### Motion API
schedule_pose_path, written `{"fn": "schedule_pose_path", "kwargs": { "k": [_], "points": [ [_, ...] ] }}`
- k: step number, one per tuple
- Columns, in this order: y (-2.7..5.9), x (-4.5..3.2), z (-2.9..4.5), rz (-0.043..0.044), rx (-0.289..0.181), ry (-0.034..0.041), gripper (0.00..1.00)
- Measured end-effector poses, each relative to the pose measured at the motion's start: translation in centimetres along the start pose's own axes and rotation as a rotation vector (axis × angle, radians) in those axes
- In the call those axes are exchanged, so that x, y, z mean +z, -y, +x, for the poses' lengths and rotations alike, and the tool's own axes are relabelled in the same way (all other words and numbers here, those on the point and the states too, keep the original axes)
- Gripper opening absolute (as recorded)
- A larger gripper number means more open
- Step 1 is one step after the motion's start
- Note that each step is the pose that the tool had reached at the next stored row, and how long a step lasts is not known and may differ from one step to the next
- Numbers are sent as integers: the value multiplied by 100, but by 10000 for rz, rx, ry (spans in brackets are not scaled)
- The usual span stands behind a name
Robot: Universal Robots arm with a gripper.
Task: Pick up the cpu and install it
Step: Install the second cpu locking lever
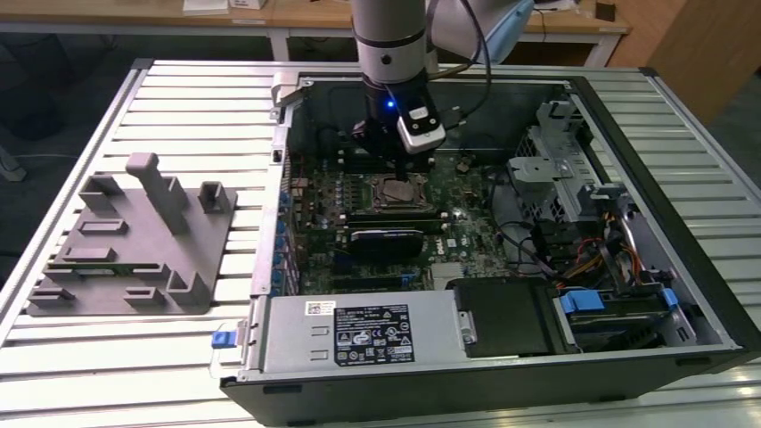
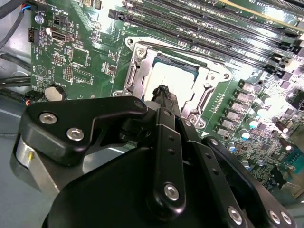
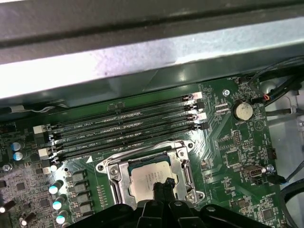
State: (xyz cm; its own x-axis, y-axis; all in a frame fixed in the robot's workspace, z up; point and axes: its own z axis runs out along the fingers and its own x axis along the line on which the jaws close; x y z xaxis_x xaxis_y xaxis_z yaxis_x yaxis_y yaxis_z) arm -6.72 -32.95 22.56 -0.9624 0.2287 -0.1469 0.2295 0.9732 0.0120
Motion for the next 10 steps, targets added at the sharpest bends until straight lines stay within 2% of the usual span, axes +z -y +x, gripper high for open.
{"fn": "schedule_pose_path", "kwargs": {
  "k": [10],
  "points": [
    [38, -1, -9, 0, -2, 0, 11]
  ]
}}
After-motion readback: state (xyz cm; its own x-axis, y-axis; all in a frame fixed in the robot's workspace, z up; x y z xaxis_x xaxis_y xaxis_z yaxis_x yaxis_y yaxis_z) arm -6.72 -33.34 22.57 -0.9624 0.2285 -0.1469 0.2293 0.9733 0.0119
